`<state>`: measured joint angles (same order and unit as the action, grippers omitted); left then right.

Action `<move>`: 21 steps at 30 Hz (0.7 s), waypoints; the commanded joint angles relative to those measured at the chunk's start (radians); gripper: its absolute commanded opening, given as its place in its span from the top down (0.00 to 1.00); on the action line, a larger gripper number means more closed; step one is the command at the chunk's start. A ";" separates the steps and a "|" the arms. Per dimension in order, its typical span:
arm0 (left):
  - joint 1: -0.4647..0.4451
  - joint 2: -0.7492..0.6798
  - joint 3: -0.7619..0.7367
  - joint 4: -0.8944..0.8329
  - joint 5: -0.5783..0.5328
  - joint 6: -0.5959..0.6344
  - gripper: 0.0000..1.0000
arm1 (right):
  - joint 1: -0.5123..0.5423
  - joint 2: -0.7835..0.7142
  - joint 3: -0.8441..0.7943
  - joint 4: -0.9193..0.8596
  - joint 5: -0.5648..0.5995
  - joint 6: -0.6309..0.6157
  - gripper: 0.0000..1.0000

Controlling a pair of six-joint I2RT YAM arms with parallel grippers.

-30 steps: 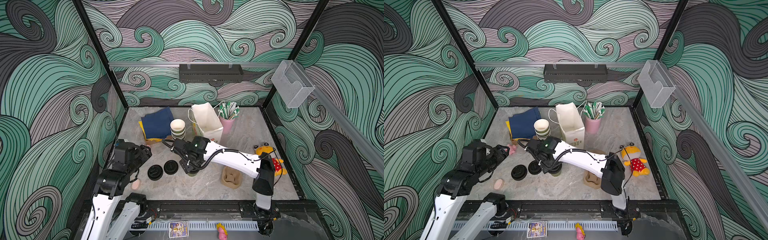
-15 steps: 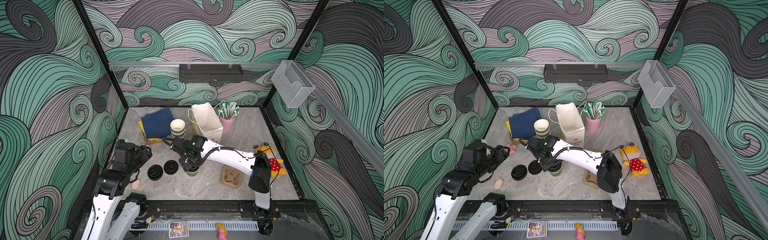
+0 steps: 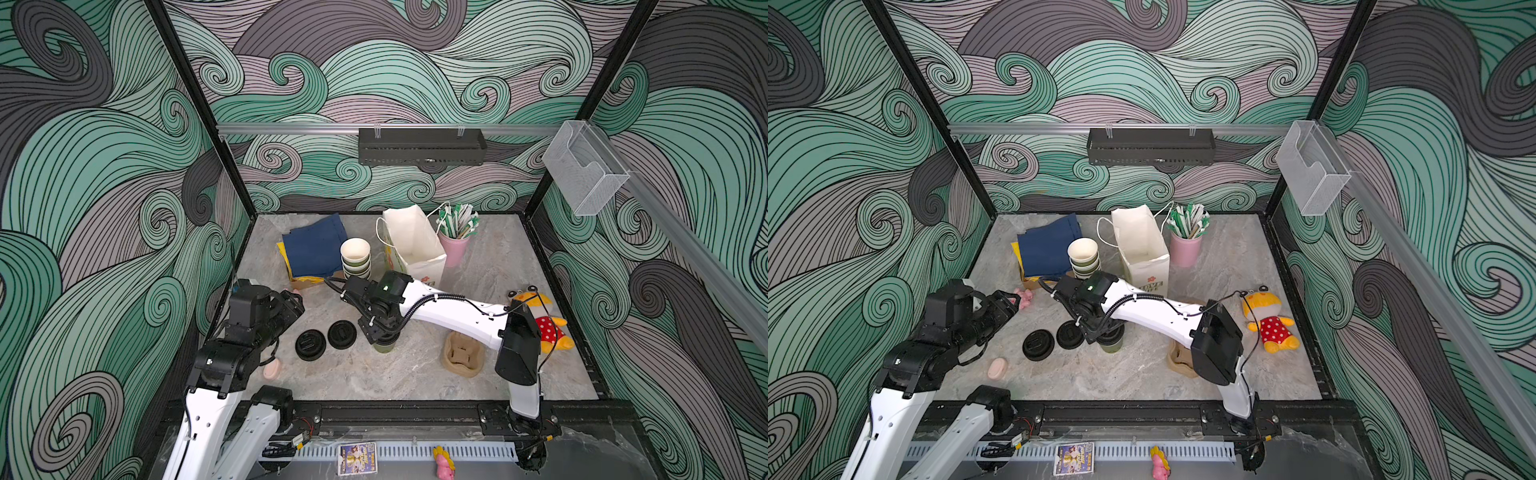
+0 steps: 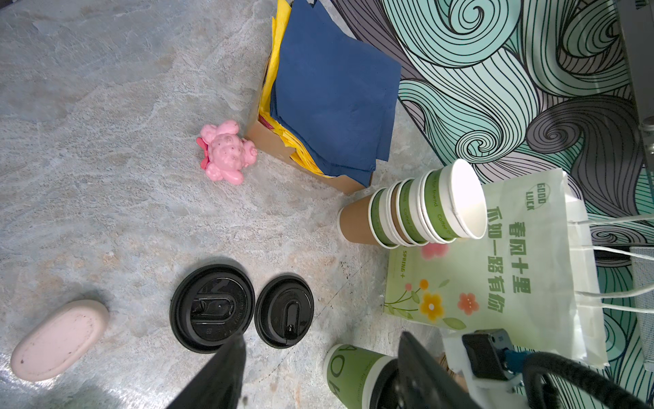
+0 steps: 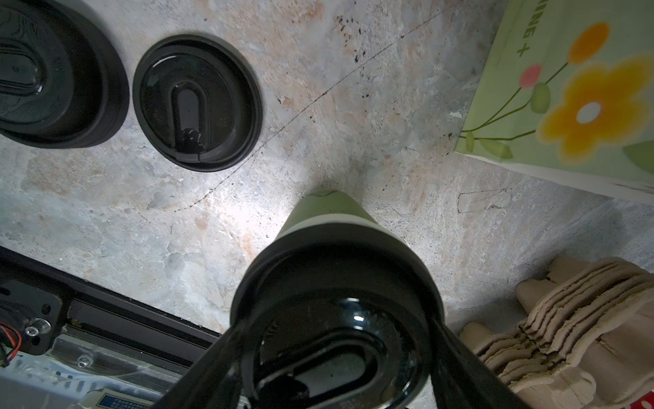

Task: Pack the takeout coffee
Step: 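Lower the black lid onto the green cup rim with the right gripper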

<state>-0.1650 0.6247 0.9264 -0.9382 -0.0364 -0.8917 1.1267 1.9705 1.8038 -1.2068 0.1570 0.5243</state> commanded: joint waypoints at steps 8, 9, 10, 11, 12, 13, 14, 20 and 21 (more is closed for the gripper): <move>0.008 0.007 0.012 0.007 0.002 0.000 0.30 | -0.008 0.027 -0.026 -0.013 0.000 0.009 0.22; 0.008 0.007 0.013 0.006 0.002 0.002 0.30 | -0.008 0.027 -0.029 -0.012 0.001 0.009 0.22; 0.008 0.007 0.012 0.006 0.002 0.002 0.30 | -0.008 0.026 -0.035 -0.009 -0.001 0.009 0.22; 0.008 0.007 0.012 0.005 0.004 0.003 0.30 | -0.008 0.025 -0.042 -0.004 -0.004 0.009 0.22; 0.007 0.007 0.013 0.003 0.006 0.005 0.30 | -0.008 0.022 -0.052 0.002 -0.009 0.010 0.23; 0.008 0.007 0.013 0.001 0.007 0.006 0.30 | -0.008 0.021 -0.059 0.009 -0.012 0.009 0.23; 0.007 0.007 0.011 0.000 0.009 0.008 0.30 | -0.009 0.018 -0.068 0.016 -0.016 0.011 0.23; 0.008 0.009 -0.005 0.004 0.041 0.024 0.29 | -0.009 -0.002 -0.130 0.074 -0.056 -0.003 0.24; 0.008 0.011 -0.010 0.009 0.054 0.026 0.29 | -0.009 -0.004 -0.142 0.086 -0.065 -0.011 0.24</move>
<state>-0.1650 0.6266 0.9260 -0.9382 -0.0170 -0.8867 1.1225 1.9461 1.7199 -1.1316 0.1493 0.5201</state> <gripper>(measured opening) 0.705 0.759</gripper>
